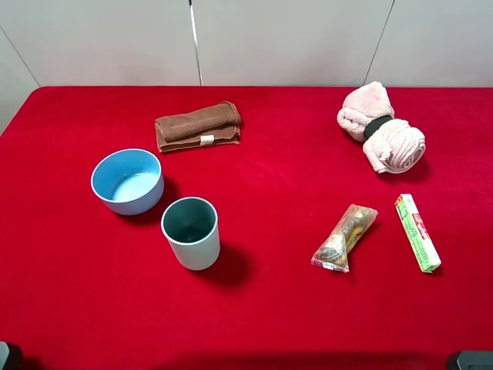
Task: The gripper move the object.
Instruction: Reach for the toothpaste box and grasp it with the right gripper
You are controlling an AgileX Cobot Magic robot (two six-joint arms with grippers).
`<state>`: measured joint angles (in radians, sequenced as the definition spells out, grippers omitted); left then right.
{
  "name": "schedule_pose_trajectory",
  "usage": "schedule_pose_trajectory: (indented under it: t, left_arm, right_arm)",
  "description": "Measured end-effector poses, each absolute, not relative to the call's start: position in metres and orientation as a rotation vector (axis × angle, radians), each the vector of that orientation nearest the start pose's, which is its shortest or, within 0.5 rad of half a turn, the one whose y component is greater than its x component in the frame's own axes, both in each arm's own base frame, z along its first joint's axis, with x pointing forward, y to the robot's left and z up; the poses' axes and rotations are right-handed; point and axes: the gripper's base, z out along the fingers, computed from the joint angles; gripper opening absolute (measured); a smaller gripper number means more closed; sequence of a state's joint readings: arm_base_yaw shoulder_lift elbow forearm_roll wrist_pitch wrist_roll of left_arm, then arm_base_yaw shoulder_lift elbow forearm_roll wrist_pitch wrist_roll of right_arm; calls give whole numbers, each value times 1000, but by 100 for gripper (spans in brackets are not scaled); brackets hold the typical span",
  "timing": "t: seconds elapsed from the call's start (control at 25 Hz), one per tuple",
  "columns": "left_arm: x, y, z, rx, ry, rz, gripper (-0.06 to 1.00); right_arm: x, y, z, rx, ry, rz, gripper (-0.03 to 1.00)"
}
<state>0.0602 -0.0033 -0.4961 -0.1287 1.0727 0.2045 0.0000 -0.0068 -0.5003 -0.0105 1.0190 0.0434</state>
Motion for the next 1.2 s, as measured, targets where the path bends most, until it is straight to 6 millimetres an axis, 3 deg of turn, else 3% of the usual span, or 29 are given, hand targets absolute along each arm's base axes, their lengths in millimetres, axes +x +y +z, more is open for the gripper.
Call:
schedule_pose_trajectory:
  t: [0.72, 1.0, 1.2]
  left_arm:
    - [-5, -11, 276, 155, 2044, 10, 98]
    - [-5, -11, 276, 155, 2044, 10, 98]
    - [-5, -11, 276, 155, 2044, 10, 98]
  right_arm:
    - [0, 0, 282, 44, 2020, 28, 69]
    - [38, 1, 299, 49, 2210, 36, 69]
    - [71, 1, 299, 34, 2369, 27, 69]
